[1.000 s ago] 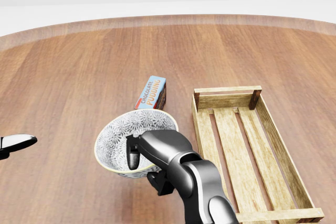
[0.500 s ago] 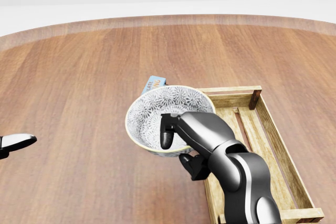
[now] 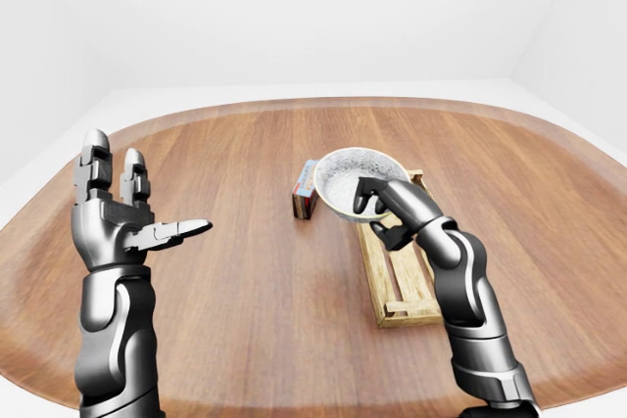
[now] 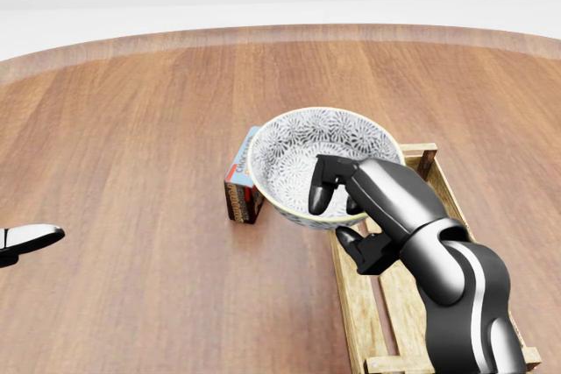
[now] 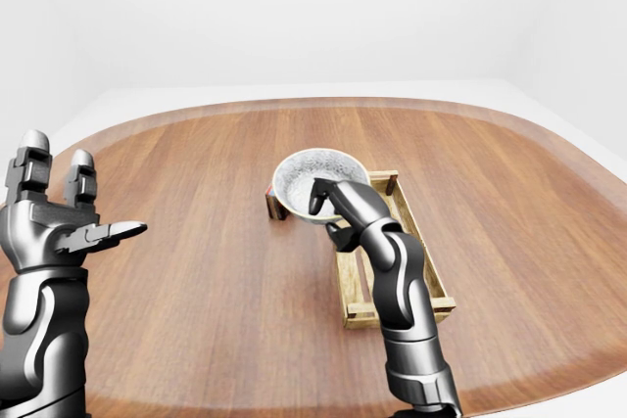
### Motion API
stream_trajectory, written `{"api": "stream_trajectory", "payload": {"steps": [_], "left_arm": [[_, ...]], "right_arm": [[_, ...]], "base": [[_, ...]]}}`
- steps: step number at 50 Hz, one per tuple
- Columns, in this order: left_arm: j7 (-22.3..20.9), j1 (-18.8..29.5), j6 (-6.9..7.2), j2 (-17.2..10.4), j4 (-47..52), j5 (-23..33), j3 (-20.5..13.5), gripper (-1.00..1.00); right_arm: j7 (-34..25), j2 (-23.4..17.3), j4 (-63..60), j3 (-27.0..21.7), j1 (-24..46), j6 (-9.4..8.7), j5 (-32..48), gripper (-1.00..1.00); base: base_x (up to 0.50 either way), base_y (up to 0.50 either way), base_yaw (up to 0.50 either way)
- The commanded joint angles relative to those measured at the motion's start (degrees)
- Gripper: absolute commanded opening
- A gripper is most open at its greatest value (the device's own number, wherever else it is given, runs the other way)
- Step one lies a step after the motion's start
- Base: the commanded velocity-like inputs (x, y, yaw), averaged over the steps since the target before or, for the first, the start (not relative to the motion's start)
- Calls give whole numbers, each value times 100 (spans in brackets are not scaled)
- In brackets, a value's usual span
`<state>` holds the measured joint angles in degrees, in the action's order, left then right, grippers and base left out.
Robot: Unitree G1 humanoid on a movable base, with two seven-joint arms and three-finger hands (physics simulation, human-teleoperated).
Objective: Pick up the bowl on the left and put it in the tray.
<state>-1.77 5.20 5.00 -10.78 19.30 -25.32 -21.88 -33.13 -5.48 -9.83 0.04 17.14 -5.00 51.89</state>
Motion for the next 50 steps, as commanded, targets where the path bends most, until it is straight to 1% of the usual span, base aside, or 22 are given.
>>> {"api": "stream_trajectory", "payload": {"steps": [1,13,23,28,33,40,44,50], "left_arm": [[-12,-8,0,14,-22,32,20,100],[0,-8,0,11,9,27,18,100],[-6,16,0,2,-49,28,14,100],[10,-3,0,-2,29,2,0,100],[0,0,0,-2,-4,2,-1,100],[-9,-7,0,15,-18,32,21,100],[-5,-12,0,17,-3,36,22,100],[-8,-8,0,10,-16,22,6,100]], "right_arm": [[314,-326,-128,-384,-1,0,-643,-100],[671,-576,112,-570,98,0,-953,-100],[983,-667,419,-554,142,0,-732,-100],[1031,-676,572,-545,210,0,-667,-100],[1142,-666,849,-617,227,0,-866,-100],[1413,-798,1187,-708,253,0,-944,-100],[1585,-836,1440,-806,263,0,-1143,-100],[1761,-898,1530,-804,216,0,-1214,-100]], "base": [[0,0,0],[0,0,0],[0,0,0],[0,0,0],[0,0,0],[0,0,0],[0,0,0],[0,0,0]]}}
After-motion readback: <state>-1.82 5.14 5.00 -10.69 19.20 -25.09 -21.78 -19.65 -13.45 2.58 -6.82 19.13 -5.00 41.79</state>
